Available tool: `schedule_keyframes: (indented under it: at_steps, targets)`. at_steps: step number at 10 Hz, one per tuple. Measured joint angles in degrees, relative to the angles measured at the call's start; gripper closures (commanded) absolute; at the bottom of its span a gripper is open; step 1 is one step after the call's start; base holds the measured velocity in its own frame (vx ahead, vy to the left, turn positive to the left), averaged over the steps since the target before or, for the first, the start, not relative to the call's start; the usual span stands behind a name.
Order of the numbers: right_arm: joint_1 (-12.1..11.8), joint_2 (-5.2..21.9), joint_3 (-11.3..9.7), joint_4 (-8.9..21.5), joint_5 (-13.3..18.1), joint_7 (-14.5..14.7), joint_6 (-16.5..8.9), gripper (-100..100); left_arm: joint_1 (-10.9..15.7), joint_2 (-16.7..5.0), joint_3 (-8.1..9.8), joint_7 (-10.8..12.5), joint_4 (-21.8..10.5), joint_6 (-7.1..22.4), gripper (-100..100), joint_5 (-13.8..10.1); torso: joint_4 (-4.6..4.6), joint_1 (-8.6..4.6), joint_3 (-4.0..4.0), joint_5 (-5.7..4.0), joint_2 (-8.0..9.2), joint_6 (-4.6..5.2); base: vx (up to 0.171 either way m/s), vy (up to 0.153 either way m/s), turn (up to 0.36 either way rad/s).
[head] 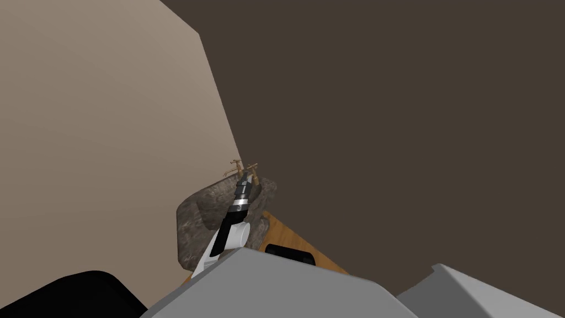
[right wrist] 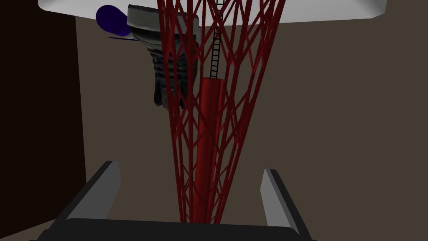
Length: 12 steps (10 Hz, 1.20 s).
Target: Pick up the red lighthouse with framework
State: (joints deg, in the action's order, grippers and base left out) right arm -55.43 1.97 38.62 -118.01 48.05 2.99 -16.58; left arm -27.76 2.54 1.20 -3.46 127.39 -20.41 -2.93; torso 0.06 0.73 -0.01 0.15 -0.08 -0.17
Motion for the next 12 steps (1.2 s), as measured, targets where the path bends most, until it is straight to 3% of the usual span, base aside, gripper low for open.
schedule_keyframes:
  at_steps: [1,3,5,7,12]
  targets:
    - [1.7,1.1,-0.5,1.1,0.5,-0.2,0.1,-100,0.0,0.0,-0.01,0.0,0.0,0.0,0,0.0,0.0,-0.01,0.0,0.0,0.0,-0.04,0.044,0.04,-0.328]
    - [4.8,6.6,-4.2,3.7,-0.9,-0.8,-1.5,-100,0.0,0.0,0.0,0.0,0.0,0.0,0,0.0,-0.01,0.03,-0.02,0.01,-0.04,0.0,0.027,0.037,-0.201]
    - [9.0,8.7,-5.1,7.9,0.8,-2.1,0.3,-100,0.0,0.0,0.0,0.0,0.0,0.0,0,0.0,-0.01,-0.15,-0.08,-0.3,-0.14,-0.24,0.027,0.027,-0.292]
    - [10.8,11.3,-7.7,8.6,0.2,-2.7,0.1,-100,0.0,0.0,-0.01,0.0,0.0,0.0,0,0.0,-0.06,-0.18,-0.2,-0.42,-0.33,-0.38,0.016,0.034,-0.248]
    - [19.0,19.9,-15.2,15.2,-0.6,-4.8,-0.7,-100,0.0,0.0,0.0,0.0,0.0,0.0,0,0.0,-0.1,-0.12,-0.29,-0.47,-0.47,-0.41,0.023,0.041,-0.212]
